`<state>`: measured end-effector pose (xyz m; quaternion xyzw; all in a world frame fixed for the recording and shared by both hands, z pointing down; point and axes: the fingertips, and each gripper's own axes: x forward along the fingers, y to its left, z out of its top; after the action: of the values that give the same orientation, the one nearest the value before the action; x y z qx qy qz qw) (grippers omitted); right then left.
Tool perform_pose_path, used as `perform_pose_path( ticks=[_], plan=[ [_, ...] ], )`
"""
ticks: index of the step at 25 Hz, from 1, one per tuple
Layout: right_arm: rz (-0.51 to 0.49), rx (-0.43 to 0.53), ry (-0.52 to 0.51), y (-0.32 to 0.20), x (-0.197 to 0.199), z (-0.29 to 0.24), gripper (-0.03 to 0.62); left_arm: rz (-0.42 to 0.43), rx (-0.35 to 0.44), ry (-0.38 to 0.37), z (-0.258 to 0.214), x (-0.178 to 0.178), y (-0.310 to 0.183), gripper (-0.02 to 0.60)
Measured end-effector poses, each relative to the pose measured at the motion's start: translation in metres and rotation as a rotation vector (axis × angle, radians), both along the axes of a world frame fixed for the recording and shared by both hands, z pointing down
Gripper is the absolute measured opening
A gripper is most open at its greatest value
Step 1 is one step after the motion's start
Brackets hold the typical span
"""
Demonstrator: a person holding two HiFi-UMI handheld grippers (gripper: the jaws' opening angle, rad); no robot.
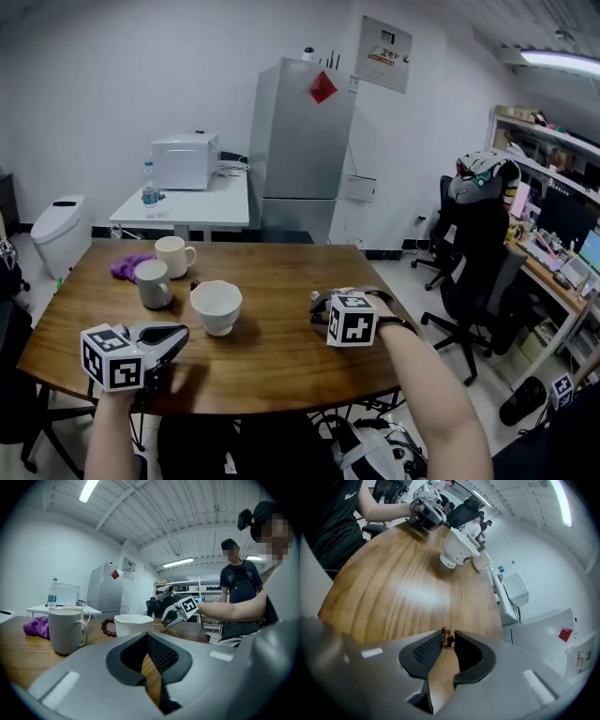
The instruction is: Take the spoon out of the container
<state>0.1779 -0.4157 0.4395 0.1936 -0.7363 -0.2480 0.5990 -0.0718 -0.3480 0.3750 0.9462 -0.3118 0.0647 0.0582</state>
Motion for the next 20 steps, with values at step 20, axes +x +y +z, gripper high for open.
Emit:
perform_pose_path(
  ticks=[20],
  plan=[
    [0.041, -0.101, -0.113, 0.017, 0.008, -0.007, 0.144, 0.005, -0.01, -0.002, 0.004, 0.0, 0.002, 0.012]
  ],
)
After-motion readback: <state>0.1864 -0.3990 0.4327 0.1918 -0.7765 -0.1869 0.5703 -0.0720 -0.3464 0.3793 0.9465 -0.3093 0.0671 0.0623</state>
